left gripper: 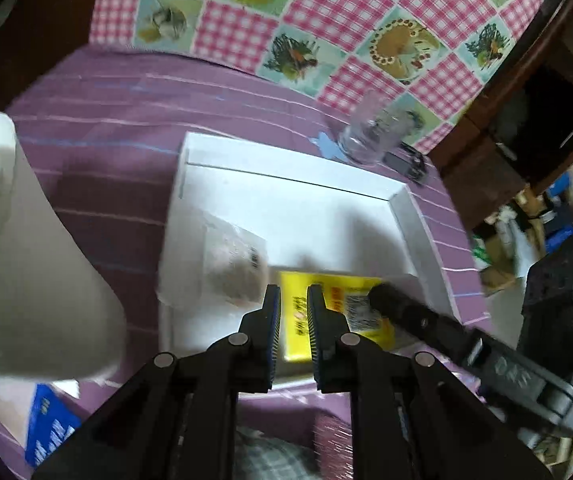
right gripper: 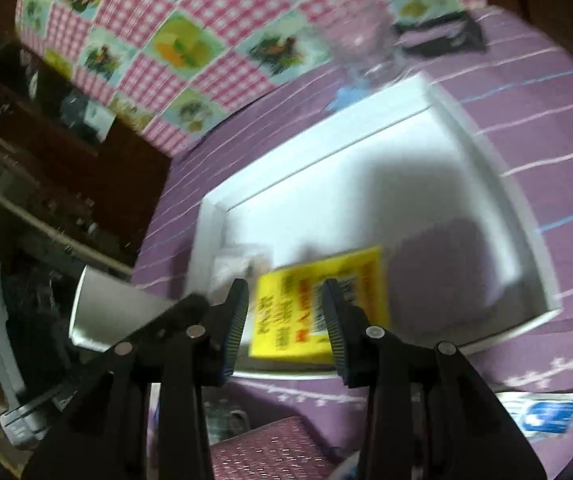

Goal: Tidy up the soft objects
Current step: 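Open the left gripper to release the yellow packet into the box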

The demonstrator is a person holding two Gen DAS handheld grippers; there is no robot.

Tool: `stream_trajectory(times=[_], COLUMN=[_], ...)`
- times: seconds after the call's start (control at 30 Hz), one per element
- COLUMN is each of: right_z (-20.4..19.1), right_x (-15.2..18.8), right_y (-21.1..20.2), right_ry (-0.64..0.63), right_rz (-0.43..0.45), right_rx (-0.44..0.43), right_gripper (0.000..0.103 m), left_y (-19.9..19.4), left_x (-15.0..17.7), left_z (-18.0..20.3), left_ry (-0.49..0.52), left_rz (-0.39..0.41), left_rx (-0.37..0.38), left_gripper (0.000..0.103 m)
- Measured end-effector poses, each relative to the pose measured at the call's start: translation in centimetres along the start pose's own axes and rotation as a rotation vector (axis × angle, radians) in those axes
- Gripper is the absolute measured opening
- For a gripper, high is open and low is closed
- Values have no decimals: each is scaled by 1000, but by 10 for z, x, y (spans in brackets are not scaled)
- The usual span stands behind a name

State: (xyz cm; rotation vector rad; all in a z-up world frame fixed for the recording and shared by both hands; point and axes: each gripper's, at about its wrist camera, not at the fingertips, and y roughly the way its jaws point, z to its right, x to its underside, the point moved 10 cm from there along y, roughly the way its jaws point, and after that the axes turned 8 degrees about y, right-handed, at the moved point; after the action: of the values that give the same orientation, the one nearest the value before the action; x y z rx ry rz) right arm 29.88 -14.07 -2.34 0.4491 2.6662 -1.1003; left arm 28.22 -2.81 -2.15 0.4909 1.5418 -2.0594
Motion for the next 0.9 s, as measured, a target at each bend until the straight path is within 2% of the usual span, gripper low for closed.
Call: stream_trajectory(times=[0.03,0.13,0.2,0.23,0.33,0.43,0.6,0.73,0.9], right_z=[1,3,4,6,12,19,30,36,27], right_x=[5,7,8,8,6,3,-4,-11,-20], right_y=[7,11,12,13,14,13,3,-5,-24], right_ry=[9,-42,-63,-67,-76,-78,-23,0,-6], right_rz=[-31,-22,-24,-21,-11,1,8,20,70], right_rx=[5,87,123,152,212,262,283,276,209], right_gripper=[34,33,30,26,24,21,20,21,23], left_y=[5,24,41,42,37,40,37,21,-7], left_x=[1,9,21,22,22,28,32,22,9], left_z=[-2,-12,-13,-14,-17,-23,-25,-18,6], left_ry=[8,-6,-54,-80,-79,-60,-89,-49,34], left_rz=[-9,-49,-132,-136,-132,-178,-207,-144,-45], left_rx=[-14,-31,24,55,13,-82,-60,-63,-30], left_gripper=[12,12,11,8,9,2,2,2,4])
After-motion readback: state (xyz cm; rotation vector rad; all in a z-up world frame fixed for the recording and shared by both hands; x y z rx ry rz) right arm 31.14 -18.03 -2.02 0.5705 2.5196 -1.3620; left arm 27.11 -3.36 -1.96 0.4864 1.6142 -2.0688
